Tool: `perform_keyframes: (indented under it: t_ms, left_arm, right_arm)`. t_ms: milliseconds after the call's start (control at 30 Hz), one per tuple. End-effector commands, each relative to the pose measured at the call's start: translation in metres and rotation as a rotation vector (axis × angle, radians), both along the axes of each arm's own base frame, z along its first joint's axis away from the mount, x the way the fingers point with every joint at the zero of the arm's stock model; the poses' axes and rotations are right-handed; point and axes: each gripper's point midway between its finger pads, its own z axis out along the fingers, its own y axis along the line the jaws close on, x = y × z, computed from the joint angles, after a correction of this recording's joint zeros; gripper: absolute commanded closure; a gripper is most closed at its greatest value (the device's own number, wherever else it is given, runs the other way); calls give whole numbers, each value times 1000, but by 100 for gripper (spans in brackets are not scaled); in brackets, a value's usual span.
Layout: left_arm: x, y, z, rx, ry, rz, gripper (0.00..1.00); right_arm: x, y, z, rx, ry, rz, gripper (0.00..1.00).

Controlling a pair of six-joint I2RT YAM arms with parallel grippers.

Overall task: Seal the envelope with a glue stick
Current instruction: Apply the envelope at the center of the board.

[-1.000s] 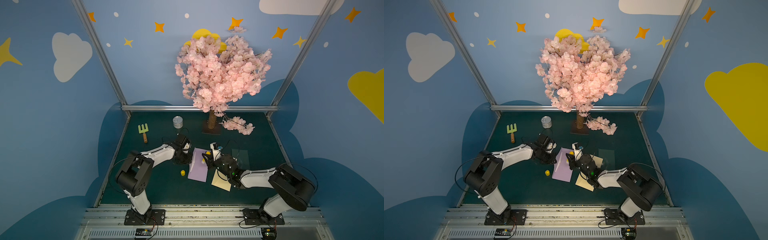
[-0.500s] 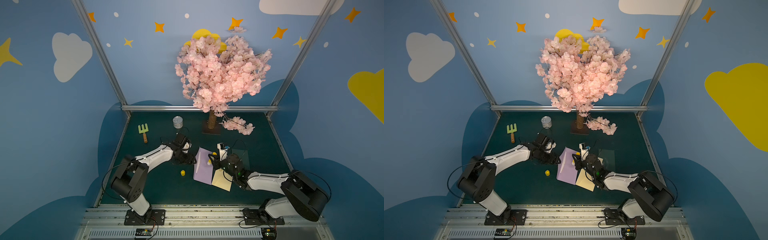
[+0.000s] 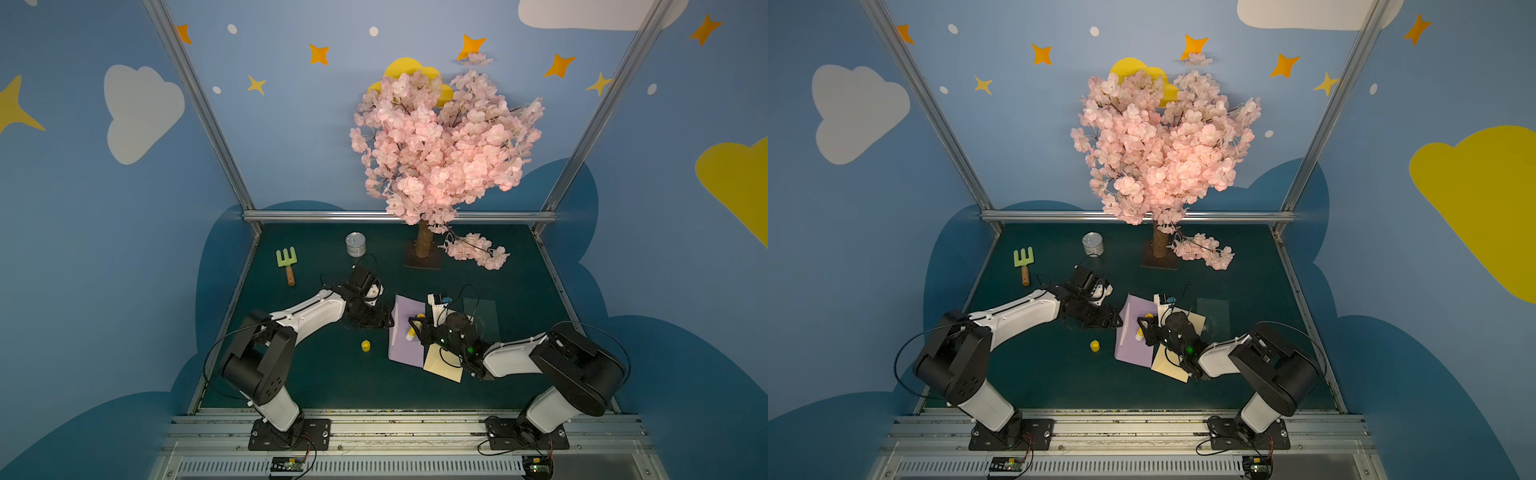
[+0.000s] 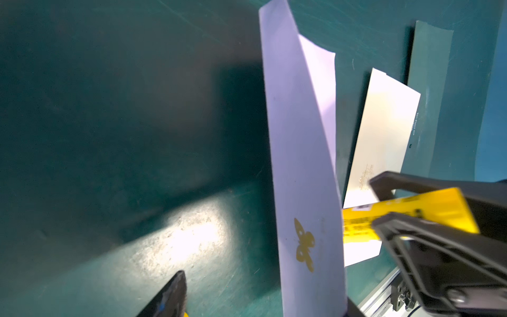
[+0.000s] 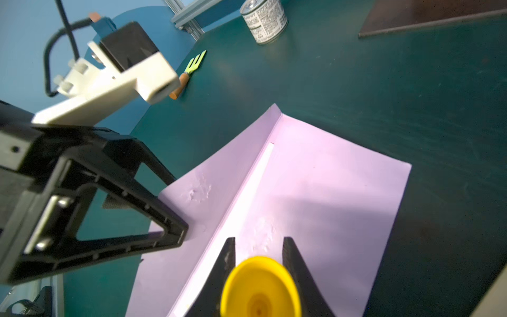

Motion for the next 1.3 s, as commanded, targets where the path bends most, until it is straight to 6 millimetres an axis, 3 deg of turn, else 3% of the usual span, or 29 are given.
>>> perform_keyframes:
  t_ms: [0, 367, 433, 533, 667, 700, 767, 933, 1067, 1267]
  left_arm:
    - [-7, -1, -7, -8, 31, -7, 26]
    - [2, -1, 12, -96, 14, 22, 22]
    - [4, -2, 21, -141, 4, 36, 19]
    - [10, 0, 37, -238, -19, 84, 7]
    - [18, 11, 53, -359, -35, 167, 9]
    - [18, 13, 54, -367, -34, 180, 12]
    - [18, 20, 52, -363, -25, 215, 28]
    - [21, 14, 47, -417, 31, 270, 96]
    - [22, 2, 36, -398, 71, 273, 97]
    - [14, -20, 9, -337, 123, 231, 97]
  right_arm:
    - [0, 2, -2, 16, 13, -10, 100]
    - [-1, -23, -62, -287, 108, -46, 100]
    - [-2, -27, -69, -327, 115, -54, 100]
    - [-4, -29, -78, -366, 117, -50, 100]
    - [-5, -28, -77, -369, 106, -43, 100]
    - [-4, -26, -73, -358, 97, -39, 100]
    - [-2, -18, -58, -317, 67, -20, 100]
    - [3, -3, -20, -232, 15, 11, 100]
    - [4, 0, -5, -202, -5, 16, 100]
    - [3, -6, -16, -206, 5, -2, 100]
